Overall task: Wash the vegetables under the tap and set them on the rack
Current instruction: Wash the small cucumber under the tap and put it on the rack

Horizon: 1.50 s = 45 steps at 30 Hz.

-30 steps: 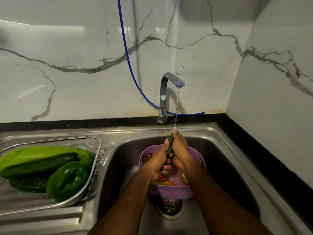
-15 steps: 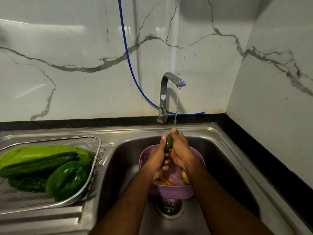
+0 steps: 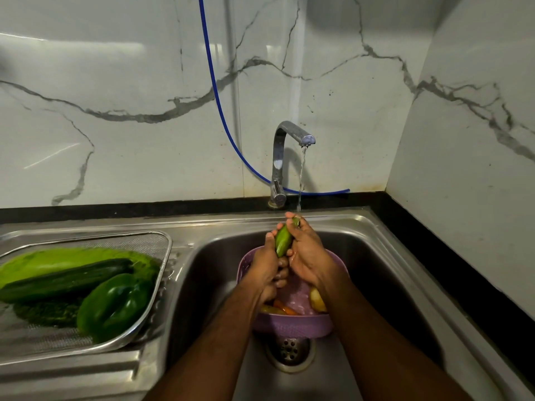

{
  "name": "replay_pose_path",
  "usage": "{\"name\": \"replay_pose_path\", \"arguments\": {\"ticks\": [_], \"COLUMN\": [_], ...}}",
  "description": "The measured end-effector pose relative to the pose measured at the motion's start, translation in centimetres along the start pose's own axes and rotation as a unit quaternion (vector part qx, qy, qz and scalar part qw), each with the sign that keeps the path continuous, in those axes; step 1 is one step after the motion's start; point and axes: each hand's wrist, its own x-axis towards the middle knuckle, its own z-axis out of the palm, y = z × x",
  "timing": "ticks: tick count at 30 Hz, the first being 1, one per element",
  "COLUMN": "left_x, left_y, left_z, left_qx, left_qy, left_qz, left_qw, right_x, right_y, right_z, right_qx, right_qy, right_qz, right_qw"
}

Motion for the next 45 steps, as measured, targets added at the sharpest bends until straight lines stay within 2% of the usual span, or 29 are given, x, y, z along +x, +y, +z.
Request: {"name": "replay_pose_path", "arguments": {"ticks": [2, 3, 6, 9, 13, 16, 19, 21, 23, 26, 29, 32, 35, 37, 39, 42, 45], "left_x": [-0.1, -0.1, 0.0, 0.1, 0.4, 0.1, 0.3, 0.8, 0.5, -0.3, -0.1, -0.3, -0.2, -0.1, -0.2, 0.3, 0.7], "left_y": [-0.3, -0.5, -1.0, -1.0, -0.7, -0.5, -0.8, -1.3, -1.4, -1.6, -1.7, -0.8, -0.1, 0.0, 0.2, -0.2, -1.0], "left_z": [0.2, 0.4, 0.9, 1.3, 0.6, 0.3, 0.5, 0.5, 0.7, 1.4, 1.4, 0.8, 0.3, 0.2, 0.4, 0.1, -0.2], "left_qx": [0.023, 0.038, 0.061, 0.042, -0.008, -0.001, 0.038, 0.106, 0.147, 0.143, 0.122, 0.039, -0.023, -0.040, -0.044, -0.052, 0.013], "left_qy": [-0.009, -0.016, -0.053, -0.066, -0.033, -0.004, 0.013, 0.026, 0.013, -0.034, -0.046, -0.032, -0.025, -0.023, -0.022, -0.007, 0.009], "left_qz": [0.009, 0.014, 0.010, 0.002, 0.015, 0.038, 0.083, 0.129, 0.161, 0.175, 0.154, 0.069, 0.019, 0.016, 0.021, 0.045, 0.086], "left_qw": [1.000, 0.999, 0.997, 0.997, 0.999, 0.999, 0.996, 0.986, 0.976, 0.973, 0.979, 0.996, 0.999, 0.999, 0.999, 0.998, 0.996], "right_x": [0.1, 0.2, 0.5, 0.5, 0.3, 0.3, 0.4, 0.2, 0.2, 0.5, 0.8, 0.5, 0.5, 0.5, 0.5, 0.7, 1.2], "right_y": [0.4, 0.3, -0.9, -1.8, -0.4, 0.3, 0.8, 0.9, 0.5, -0.7, -1.2, -1.1, -0.7, -0.4, -0.3, -0.1, -0.1], "right_z": [0.6, 0.7, 0.5, -0.2, -0.1, 0.5, 0.8, 0.8, 0.7, 0.0, -0.5, -0.8, -1.2, -1.2, -0.9, -0.4, -0.5], "right_qx": [-0.069, -0.068, 0.056, 0.109, -0.056, -0.108, -0.107, -0.093, -0.040, 0.013, 0.008, 0.061, 0.029, 0.015, -0.010, -0.097, -0.188], "right_qy": [0.084, 0.121, 0.169, 0.134, 0.049, 0.017, 0.045, 0.069, 0.094, 0.113, 0.081, 0.014, -0.067, -0.089, -0.075, 0.014, 0.075], "right_qz": [-0.003, -0.003, 0.011, 0.027, 0.023, -0.001, -0.037, -0.051, -0.041, -0.012, -0.005, -0.001, -0.001, 0.000, -0.005, -0.034, -0.104], "right_qw": [0.994, 0.990, 0.984, 0.985, 0.997, 0.994, 0.993, 0.992, 0.994, 0.993, 0.997, 0.998, 0.997, 0.996, 0.997, 0.995, 0.974]}}
